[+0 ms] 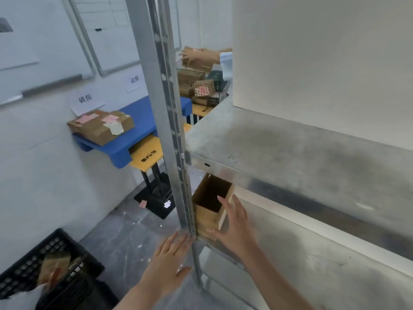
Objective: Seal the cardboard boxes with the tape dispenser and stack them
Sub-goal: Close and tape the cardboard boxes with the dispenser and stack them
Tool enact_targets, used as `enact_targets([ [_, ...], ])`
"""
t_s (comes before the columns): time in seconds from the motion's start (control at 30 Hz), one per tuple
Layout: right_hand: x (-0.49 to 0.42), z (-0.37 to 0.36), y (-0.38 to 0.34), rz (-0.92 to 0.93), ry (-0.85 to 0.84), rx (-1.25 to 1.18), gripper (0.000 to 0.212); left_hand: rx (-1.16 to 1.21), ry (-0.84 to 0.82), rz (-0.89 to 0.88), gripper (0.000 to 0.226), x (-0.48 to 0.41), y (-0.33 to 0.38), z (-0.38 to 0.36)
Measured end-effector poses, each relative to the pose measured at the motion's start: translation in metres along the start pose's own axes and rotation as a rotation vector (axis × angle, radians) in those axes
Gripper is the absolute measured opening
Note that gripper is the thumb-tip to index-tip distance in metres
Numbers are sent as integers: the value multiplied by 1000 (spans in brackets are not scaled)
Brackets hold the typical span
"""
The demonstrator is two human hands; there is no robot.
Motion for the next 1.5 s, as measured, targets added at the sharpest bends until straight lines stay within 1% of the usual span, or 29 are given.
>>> enact_targets([
  [0.03, -4, -4, -3, -14, -2, -15, 88, -14, 10, -22, 73, -3, -4, -1],
  [0.13, -9, -16, -6, -41, 36, -59, 67, 73, -193, -17, 69, -6, -14, -9],
  [0.17, -10, -19, -5, -47, 64, -73, 57, 98, -205, -19, 70, -9, -17, -12],
  [0.23, -11, -21, -1, -72, 120, -104, 41, 135, -199, -2, 80, -15, -21, -14],
  [0.3, -9, -21, 4, -101, 149, -133, 36, 194, -192, 5, 90, -19, -22, -11],
  [0.4, 3, -19, 14, -133, 155, -155, 40, 209, -221, -45, 103, -24, -17, -7],
  [0.47, 16, -15, 20, -156, 154, -166, 43, 182, -235, -69, 104, -25, -9, -1],
  [0.5, 23, -12, 22, -165, 153, -168, 43, 159, -233, -77, 99, -26, -4, 1],
  [0.57, 38, -5, 28, -178, 155, -170, 44, 99, -249, -110, 82, -26, 5, 0],
  [0.6, 46, -1, 32, -180, 153, -161, 46, 94, -258, -131, 81, -27, 9, -1],
  [0.67, 63, 7, 39, -192, 135, -130, 52, 109, -265, -172, 92, -26, 16, -8],
  [0.73, 79, 15, 47, -210, 114, -110, 59, 120, -277, -207, 96, -26, 24, -13],
  [0.83, 105, 30, 53, -244, 115, -93, 69, 123, -227, -274, 85, -28, 42, -10],
  [0.9, 124, 42, 56, -263, 167, -79, 73, 119, -178, -320, 71, -33, 55, -6],
  [0.97, 146, 54, 60, -283, 232, -69, 76, 126, -168, -372, 66, -38, 67, -2],
  [1.0, 157, 61, 61, -302, 264, -62, 78, 125, -168, -395, 68, -40, 73, 0],
  [1.1, 193, 85, 67, -363, 364, -69, 80, 159, -161, -427, 88, -46, 94, 5],
  [1.2, 235, 111, 71, -412, 442, -84, 81, 239, -154, -477, 96, -46, 124, 12],
  [1.33, 300, 141, 78, -474, 499, -40, 82, 311, -175, -550, 106, -22, 182, 21],
  [1.4, 334, 154, 84, -503, 517, -22, 84, 355, -191, -569, 109, -4, 215, 18],
  [1.5, 388, 177, 95, -530, 527, 10, 85, 346, -193, -619, 99, 26, 265, 5],
])
Point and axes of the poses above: each hand's wrist, its own x-axis away from the middle knuckle, its own z-axis out of the back of the hand, y = z × x, the point moved 1 cm from there along -x, towards the middle knuckle, and after that the axes turned 14 degrees about z, right-handed, at the moved point
